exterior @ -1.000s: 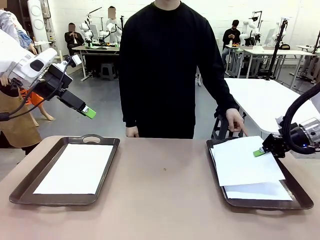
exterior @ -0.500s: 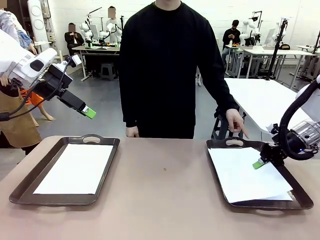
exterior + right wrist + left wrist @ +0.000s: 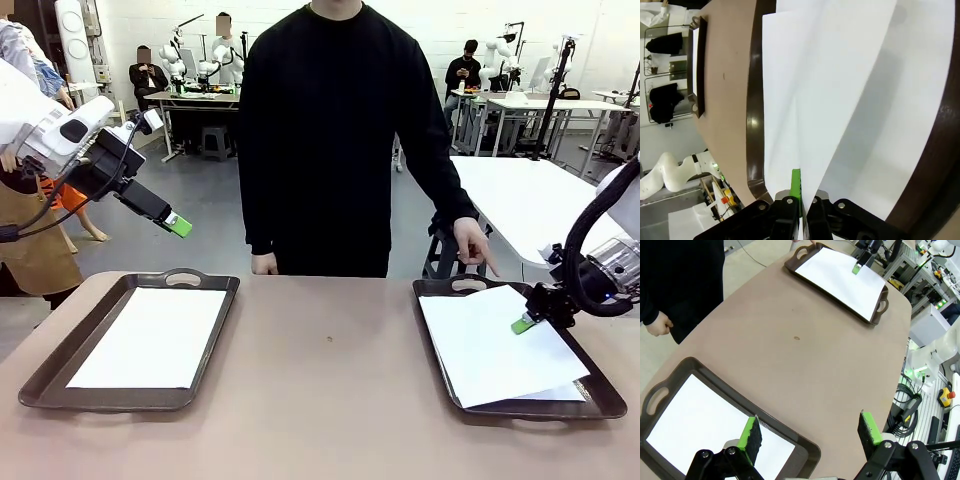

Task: Sort the A4 documents.
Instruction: Place the A4 Paper in the designated Handle tray.

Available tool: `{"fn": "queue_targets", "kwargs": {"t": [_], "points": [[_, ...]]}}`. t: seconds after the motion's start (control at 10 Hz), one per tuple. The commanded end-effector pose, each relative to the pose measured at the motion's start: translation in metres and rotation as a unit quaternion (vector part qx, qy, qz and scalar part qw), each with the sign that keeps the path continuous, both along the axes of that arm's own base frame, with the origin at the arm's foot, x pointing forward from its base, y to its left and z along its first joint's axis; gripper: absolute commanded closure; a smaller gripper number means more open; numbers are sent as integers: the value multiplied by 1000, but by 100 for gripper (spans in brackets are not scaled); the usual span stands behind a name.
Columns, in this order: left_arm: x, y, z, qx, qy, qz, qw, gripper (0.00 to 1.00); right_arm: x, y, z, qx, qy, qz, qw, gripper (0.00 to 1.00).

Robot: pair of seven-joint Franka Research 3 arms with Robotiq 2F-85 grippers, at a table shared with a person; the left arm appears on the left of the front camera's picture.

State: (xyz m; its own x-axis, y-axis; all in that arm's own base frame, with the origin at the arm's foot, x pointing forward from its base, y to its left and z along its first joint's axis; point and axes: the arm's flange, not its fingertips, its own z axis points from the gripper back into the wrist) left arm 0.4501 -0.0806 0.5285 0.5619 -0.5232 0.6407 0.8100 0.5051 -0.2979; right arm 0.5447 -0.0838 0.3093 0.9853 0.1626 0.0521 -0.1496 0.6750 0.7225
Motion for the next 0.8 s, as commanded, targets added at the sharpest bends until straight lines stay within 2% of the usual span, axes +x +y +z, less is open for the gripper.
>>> {"fn": "queue_targets", "kwargs": {"t": [0.0,0.4,0.5,0.6,0.7], "points": [[-1,1,0,-4,0,-2,1000,0,4,0,-6,-7,6,-18,1000,99],[-1,1,0,-4,0,-2,1000,0,4,3,-6,-2,-2,-26,1000,99],[-1,1,0,-4,0,-2,1000,0,5,3,-4,0,-4,-29,1000,86],[-1,1,0,-4,0,-2,1000,0,4,4,-2,-2,-8,-22,1000,80],[-1,1,0,-4,0,-2,1000,0,2,4,0,-8,-10,-19,1000,68]]}}
